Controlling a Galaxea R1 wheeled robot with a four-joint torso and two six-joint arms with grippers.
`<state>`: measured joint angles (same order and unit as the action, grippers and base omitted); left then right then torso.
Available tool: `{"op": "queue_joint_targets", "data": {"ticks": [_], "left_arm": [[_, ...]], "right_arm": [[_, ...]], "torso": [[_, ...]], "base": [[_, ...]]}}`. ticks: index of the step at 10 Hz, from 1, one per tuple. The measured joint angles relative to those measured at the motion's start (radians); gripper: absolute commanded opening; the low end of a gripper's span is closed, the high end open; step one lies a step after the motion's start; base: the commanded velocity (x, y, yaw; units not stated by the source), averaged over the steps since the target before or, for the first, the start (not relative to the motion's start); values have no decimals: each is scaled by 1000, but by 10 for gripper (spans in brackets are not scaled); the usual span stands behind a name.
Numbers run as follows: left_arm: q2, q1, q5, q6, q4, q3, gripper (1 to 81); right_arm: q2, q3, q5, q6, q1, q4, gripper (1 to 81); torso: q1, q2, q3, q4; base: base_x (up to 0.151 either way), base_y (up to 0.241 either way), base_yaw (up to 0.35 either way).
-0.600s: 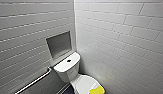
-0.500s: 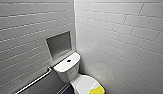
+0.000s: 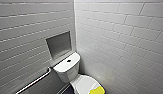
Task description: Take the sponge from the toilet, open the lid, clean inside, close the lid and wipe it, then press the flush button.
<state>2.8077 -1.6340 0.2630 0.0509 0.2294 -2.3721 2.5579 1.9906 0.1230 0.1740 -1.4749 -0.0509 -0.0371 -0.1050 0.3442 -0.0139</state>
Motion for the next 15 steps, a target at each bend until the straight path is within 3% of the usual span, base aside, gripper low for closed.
{"op": "queue_joint_targets", "data": {"ticks": [5,11,15], "left_arm": [[41,23,0,0,0,-67,811],[87,23,-1,3,0,-134,811],[100,11,-1,3,0,-135,811]], "right_arm": [[-161,-194,19,60,149,-26,811],[-139,-191,-12,114,349,-41,811],[-73,-99,-57,139,396,-42,811]], "torso": [[-113,-176,152,0],[-243,-381,168,0],[-325,-516,184,0]], "base": [[0,0,0],[0,0,0],[0,0,0]]}}
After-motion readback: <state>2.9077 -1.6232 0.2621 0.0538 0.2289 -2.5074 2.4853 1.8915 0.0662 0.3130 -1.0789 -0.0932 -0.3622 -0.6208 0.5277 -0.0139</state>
